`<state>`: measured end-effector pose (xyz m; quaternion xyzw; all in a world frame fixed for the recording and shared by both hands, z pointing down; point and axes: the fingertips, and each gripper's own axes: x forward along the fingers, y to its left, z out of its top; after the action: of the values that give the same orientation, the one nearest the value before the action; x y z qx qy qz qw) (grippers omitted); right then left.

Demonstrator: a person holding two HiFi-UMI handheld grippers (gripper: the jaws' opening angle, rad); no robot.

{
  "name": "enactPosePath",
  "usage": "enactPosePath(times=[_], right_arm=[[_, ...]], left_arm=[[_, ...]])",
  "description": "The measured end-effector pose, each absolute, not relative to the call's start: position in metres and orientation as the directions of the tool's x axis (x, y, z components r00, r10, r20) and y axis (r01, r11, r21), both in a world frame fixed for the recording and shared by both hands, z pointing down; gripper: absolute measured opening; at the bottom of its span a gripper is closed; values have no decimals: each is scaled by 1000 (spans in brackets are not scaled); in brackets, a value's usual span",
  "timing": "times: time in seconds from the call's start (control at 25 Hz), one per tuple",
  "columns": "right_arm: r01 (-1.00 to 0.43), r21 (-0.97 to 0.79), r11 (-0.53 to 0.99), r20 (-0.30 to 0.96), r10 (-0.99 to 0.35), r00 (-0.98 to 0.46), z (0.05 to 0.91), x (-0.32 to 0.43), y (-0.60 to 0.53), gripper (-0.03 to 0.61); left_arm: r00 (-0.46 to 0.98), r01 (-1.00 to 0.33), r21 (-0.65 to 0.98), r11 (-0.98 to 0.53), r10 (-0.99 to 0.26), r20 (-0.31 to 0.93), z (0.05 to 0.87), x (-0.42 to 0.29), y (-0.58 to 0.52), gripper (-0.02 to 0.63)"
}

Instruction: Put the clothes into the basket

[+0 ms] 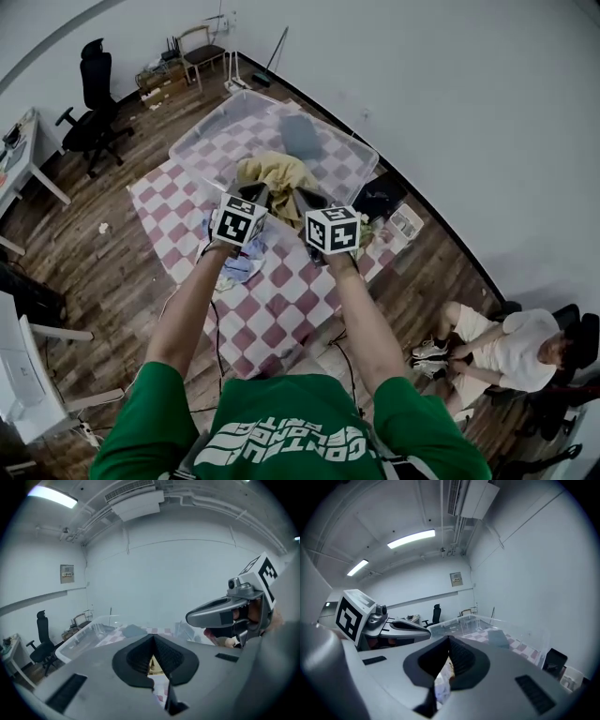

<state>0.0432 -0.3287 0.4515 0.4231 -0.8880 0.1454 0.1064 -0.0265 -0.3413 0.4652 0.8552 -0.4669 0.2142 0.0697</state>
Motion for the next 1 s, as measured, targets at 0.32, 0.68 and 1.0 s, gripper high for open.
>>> enactPosePath(times=[0.32, 0.68, 1.0], right_arm=[[-765, -147, 627, 260, -722, -641, 443, 19, -224, 9], [-741, -143, 656, 249, -701, -668, 465, -8, -119, 9], [-742, -177, 646, 239, -703, -669, 480, -12, -72, 9]], left_arm=[[542, -824, 9, -566, -784, 304, 451, -52, -230, 3], [597, -800, 98, -592, -771, 220, 465, -78, -128, 3], [606, -795, 122, -594, -768, 208, 475, -94, -84, 3]])
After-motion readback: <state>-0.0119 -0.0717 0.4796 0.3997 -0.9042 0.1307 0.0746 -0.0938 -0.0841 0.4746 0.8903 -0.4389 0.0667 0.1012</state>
